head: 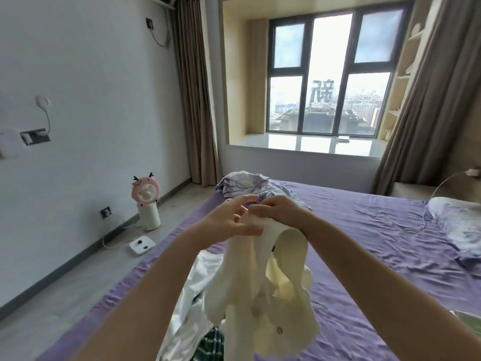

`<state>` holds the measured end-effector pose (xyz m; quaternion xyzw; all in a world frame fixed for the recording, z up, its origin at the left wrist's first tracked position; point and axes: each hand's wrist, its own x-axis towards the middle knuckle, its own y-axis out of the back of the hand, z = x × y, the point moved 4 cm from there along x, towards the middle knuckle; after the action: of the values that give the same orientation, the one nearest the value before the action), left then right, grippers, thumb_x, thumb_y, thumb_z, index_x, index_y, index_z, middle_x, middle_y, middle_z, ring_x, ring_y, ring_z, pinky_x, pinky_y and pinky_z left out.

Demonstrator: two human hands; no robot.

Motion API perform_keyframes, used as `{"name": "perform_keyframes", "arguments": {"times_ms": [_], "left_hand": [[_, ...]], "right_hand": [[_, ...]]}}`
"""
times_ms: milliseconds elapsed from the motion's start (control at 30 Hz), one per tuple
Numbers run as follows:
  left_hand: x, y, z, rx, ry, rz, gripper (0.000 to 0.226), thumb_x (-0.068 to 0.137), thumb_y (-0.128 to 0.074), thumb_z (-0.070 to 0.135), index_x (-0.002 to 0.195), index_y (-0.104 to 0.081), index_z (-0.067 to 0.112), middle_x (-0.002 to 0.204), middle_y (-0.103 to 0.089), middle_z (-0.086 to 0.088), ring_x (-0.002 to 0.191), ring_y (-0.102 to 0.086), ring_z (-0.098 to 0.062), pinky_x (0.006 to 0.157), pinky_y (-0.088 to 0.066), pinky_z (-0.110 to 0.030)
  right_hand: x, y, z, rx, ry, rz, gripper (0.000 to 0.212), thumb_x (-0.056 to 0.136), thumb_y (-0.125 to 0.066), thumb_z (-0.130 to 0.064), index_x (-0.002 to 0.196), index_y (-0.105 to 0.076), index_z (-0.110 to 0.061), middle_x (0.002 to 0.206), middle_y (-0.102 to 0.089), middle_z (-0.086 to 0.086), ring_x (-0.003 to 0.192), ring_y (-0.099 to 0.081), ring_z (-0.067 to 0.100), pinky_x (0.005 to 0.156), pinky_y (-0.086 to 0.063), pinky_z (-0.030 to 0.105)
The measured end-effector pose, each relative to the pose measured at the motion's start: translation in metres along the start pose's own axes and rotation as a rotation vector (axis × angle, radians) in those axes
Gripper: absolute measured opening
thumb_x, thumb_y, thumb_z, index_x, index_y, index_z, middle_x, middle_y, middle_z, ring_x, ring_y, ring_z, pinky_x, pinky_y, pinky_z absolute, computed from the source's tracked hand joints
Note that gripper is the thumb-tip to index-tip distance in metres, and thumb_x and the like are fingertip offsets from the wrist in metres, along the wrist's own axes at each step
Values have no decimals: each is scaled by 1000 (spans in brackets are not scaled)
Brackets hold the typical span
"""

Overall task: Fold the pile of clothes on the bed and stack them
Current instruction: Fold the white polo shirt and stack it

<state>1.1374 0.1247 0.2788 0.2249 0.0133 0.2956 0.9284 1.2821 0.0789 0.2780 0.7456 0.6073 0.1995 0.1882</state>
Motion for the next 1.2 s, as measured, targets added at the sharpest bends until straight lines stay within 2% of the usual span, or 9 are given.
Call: {"name": "perform_keyframes", "arguments": {"times_ms": [100,200,333,433,533,600,800,933,1200], "left_hand": [[-1,-23,4,12,-36,82,36,80,-75,19,115,-66,16,81,-64,-11,75,-57,-10,68,-48,-21],[2,-33,10,-11,-93,211,10,83,-73,24,87,-74,15,73,-68,8,65,-57,5,60,-45,-9],[4,-33,22,-220,-23,315,39,85,-71,30,78,-62,-7,63,-50,-8,59,-44,-16,51,-38,-26],[-3,-27,26,-334,20,335,30,85,-69,33,78,-59,5,68,-49,-12,62,-44,-21,56,-38,-32],[-14,-25,24,-312,29,306,30,87,-67,36,82,-60,7,76,-50,-15,69,-43,-25,64,-37,-38],[-24,-27,19,-280,10,265,32,88,-65,37,82,-59,7,76,-48,-13,70,-41,-25,64,-34,-38],[-51,-50,-4,-158,-55,138,32,85,-68,36,69,-58,11,62,-42,-6,61,-36,-16,53,-32,-25],[-66,-68,-7,-202,-40,94,7,84,-72,20,83,-69,13,60,-58,5,59,-50,-9,58,-41,-23],[-69,-85,29,-66,-149,167,22,86,-71,26,67,-64,15,54,-52,13,50,-42,2,50,-35,-12]], "right_hand": [[-38,16,15,348,-114,86,24,87,-68,-34,86,-74,-10,75,-67,3,69,-59,15,67,-49,26],[-87,21,35,628,-97,133,21,94,-58,-24,86,-75,-13,79,-69,5,68,-63,14,62,-51,26],[-152,4,68,674,-145,163,36,97,-48,-11,77,-78,-15,74,-69,6,60,-63,11,55,-52,24],[-193,-6,66,666,-87,146,30,95,-50,-34,103,-74,-18,94,-71,8,81,-66,17,71,-54,28],[-221,-4,55,713,-45,115,44,84,-66,-18,128,-59,-15,121,-64,19,107,-63,36,85,-55,42],[-237,2,43,584,-62,203,44,81,-71,-12,124,-63,-16,116,-67,16,103,-66,32,82,-57,40],[-285,32,18,14,-183,596,4,77,-77,-30,80,-77,-29,79,-73,-7,68,-63,-1,60,-46,9],[-308,41,8,-25,-190,627,5,80,-74,-34,84,-74,-36,77,-73,-7,67,-65,0,58,-45,7],[-327,78,3,-260,-153,608,13,93,-59,-27,84,-67,-22,82,-65,-4,73,-55,5,66,-40,20]]}}
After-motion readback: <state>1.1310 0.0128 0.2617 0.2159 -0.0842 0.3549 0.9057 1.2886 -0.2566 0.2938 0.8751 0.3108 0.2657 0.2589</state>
